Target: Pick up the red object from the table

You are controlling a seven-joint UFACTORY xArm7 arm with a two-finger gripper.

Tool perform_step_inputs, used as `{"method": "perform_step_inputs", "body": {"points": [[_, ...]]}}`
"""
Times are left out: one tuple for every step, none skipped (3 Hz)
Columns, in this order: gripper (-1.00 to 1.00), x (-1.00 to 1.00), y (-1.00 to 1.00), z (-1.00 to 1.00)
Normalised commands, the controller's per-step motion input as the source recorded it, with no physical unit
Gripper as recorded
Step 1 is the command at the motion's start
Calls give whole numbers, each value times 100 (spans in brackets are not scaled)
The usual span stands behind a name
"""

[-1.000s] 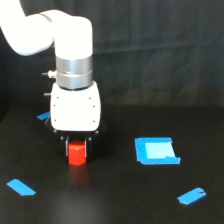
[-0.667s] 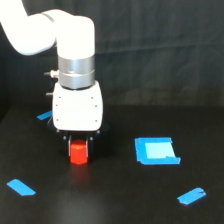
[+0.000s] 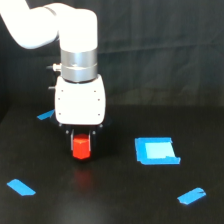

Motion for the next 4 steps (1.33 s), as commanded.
{"method": "perform_step_inputs", "body": {"points": [[-100,26,9,92],[-100,10,-2,100],[-87,4,-3,89],[-100,18,11,94]]}}
